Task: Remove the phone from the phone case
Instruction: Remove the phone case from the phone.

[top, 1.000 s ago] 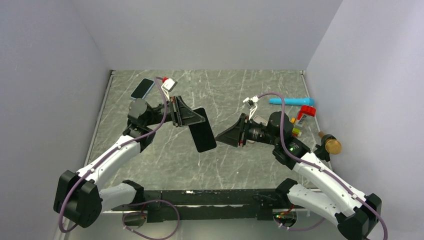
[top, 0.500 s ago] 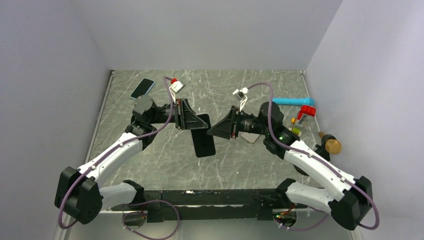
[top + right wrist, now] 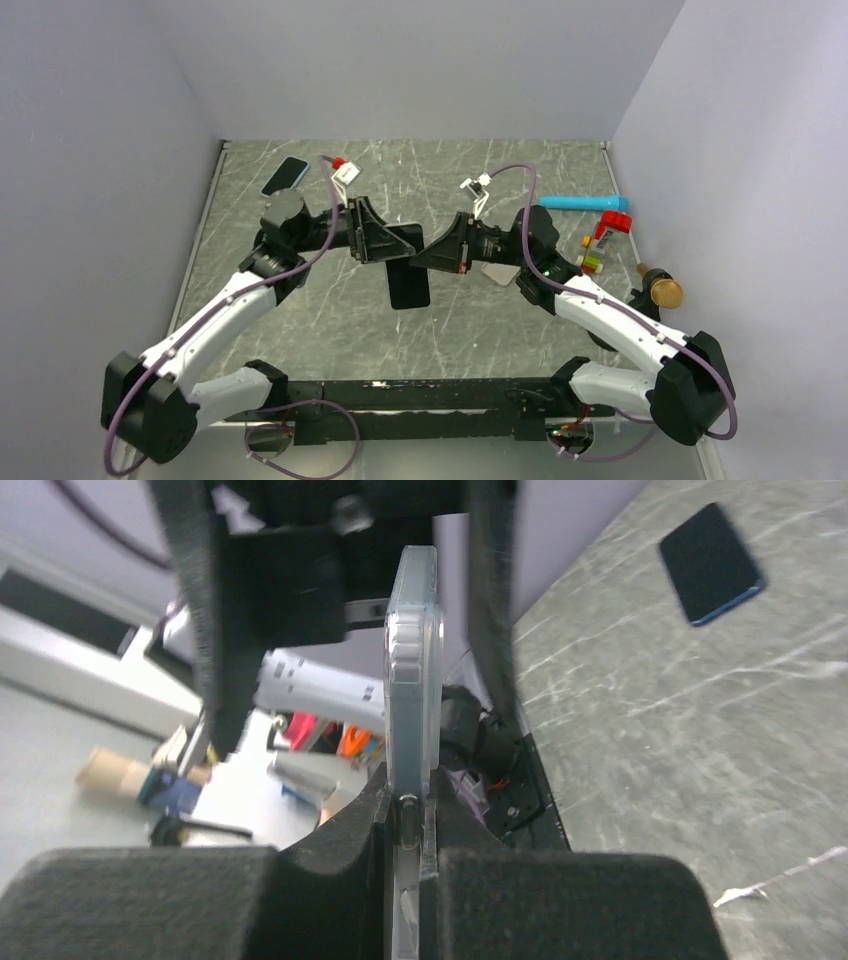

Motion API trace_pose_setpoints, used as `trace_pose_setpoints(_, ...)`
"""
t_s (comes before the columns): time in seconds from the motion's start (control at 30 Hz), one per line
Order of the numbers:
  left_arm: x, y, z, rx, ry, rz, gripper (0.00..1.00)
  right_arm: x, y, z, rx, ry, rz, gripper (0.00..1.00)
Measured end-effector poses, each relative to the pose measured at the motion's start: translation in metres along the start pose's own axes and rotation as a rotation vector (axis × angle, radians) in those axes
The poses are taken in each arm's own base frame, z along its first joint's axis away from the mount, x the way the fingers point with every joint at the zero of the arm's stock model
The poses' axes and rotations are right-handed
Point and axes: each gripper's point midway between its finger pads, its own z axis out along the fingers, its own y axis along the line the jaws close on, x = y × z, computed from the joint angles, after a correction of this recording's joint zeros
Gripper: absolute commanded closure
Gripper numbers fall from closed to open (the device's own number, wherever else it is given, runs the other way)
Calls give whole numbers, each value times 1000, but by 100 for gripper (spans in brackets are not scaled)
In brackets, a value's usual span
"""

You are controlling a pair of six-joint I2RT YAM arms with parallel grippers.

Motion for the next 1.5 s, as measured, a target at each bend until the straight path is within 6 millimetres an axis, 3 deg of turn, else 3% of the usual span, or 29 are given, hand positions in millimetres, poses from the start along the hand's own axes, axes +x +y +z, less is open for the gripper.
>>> trace_pose_setpoints(0.13, -9, -4, -18, -147, -123, 56, 11, -17, -22, -13, 81, -96, 71, 100)
trace_pose_setpoints(0.27, -8, -11, -36, -226, -201, 73, 42, -38, -29, -29, 115, -214, 110, 100)
trace_pose_setpoints(0.43, 21, 3, -34, -169, -210, -42, 58, -49, -39, -37, 145, -292, 149, 100)
trace_pose_setpoints(0.53, 46, 27, -28, -188, -164, -167, 61, -51, -39, -37, 144, -304, 160, 100)
trace_pose_setpoints(0.6, 53, 33, -27, -197, -150, -207, 61, -52, -39, -37, 143, -312, 165, 100)
trace_pose_setpoints(0.97, 39, 12, -22, -113, -193, -190, 61, -56, -41, -38, 149, -340, 180, 100)
trace_pose_setpoints(1.5, 33, 14, -14, -82, -200, -196, 60, -57, -38, -39, 110, -362, 211, 100)
